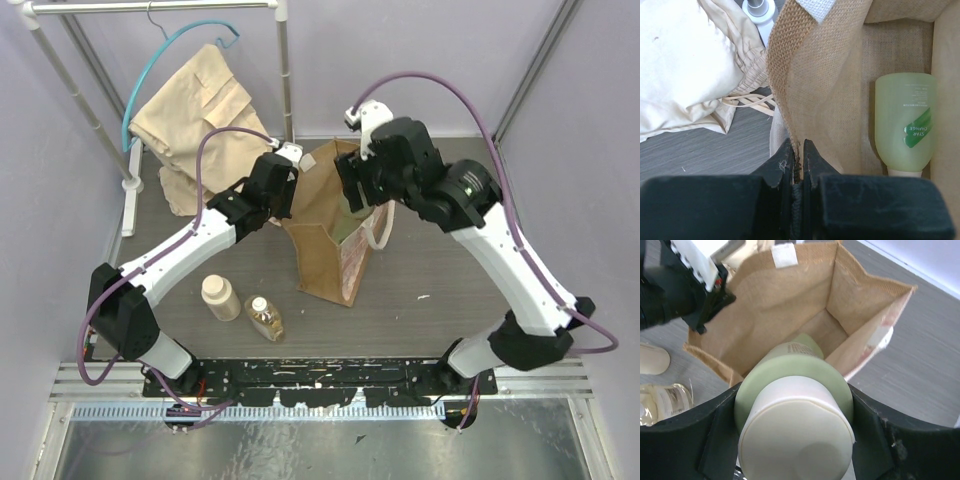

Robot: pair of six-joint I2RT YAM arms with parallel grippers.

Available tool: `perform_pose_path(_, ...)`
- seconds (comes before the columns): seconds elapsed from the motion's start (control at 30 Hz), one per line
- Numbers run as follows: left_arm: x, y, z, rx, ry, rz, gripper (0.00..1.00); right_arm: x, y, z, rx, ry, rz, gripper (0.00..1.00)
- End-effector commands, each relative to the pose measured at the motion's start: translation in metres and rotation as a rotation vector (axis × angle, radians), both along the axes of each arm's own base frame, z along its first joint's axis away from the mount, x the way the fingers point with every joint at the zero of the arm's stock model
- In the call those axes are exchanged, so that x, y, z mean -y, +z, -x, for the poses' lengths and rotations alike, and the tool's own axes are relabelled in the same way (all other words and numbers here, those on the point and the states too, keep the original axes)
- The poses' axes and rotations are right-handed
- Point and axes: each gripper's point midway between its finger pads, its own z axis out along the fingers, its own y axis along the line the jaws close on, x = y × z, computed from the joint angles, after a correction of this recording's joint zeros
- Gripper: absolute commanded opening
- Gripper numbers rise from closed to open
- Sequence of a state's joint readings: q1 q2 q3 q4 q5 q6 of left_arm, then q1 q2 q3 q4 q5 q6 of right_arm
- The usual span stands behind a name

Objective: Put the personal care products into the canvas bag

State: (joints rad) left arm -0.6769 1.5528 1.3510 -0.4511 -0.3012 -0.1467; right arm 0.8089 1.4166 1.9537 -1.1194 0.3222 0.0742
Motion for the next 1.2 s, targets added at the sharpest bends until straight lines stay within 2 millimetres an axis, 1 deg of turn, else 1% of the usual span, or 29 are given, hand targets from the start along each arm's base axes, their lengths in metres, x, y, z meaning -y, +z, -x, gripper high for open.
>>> perform_pose_path(0.0, -0.002, 0.000, 0.007, -0.007, -0.012, 0.006, 0.00, -0.025, 0.068, -0.024, 0.172, 0.124, -0.127, 0.01)
perform_pose_path(0.07, -0.004, 0.001, 0.008, -0.007, -0.011, 0.003, 0.00, -0.028, 0.065, -0.038, 0.166, 0.126, -0.129, 0.01)
perform_pose_path(0.1, -0.005, 0.002, 0.009, -0.004, -0.010, 0.005, 0.00, -0.028, 0.058, -0.045, 0.152, 0.123, -0.123, 0.01)
perform_pose_path(0.23, -0.007, 0.012, 0.013, 0.012, -0.010, 0.031, 0.00, -0.030, 0.015, -0.067, 0.112, 0.117, -0.063, 0.01)
perform_pose_path(0.33, -0.006, 0.018, 0.017, 0.020, -0.016, 0.060, 0.00, -0.027, -0.014, -0.076, 0.086, 0.104, -0.047, 0.01)
perform_pose_path(0.5, -0.009, 0.023, 0.019, 0.028, -0.009, 0.062, 0.00, -0.030, -0.046, -0.089, 0.053, 0.120, -0.079, 0.01)
perform_pose_path(0.67, -0.009, 0.021, 0.020, 0.023, -0.008, 0.062, 0.00, -0.032, -0.073, -0.102, 0.034, 0.120, -0.075, 0.00)
perform_pose_path(0.7, -0.009, 0.020, 0.020, 0.020, -0.008, 0.063, 0.00, -0.031, -0.083, -0.105, 0.026, 0.116, -0.069, 0.01)
perform_pose_path(0.83, -0.007, 0.018, 0.019, 0.013, -0.011, 0.065, 0.00, -0.028, -0.106, -0.120, 0.005, 0.093, -0.065, 0.01)
perform_pose_path(0.97, -0.007, 0.016, 0.019, 0.014, -0.007, 0.067, 0.00, -0.026, -0.134, -0.137, -0.050, 0.073, -0.045, 0.01)
perform_pose_path(1.03, -0.007, 0.017, 0.019, 0.016, -0.006, 0.069, 0.00, -0.024, -0.152, -0.144, -0.087, 0.058, -0.029, 0.01)
perform_pose_path(1.17, -0.009, 0.017, 0.019, 0.019, -0.005, 0.065, 0.00, -0.019, -0.174, -0.153, -0.131, 0.028, -0.011, 0.01)
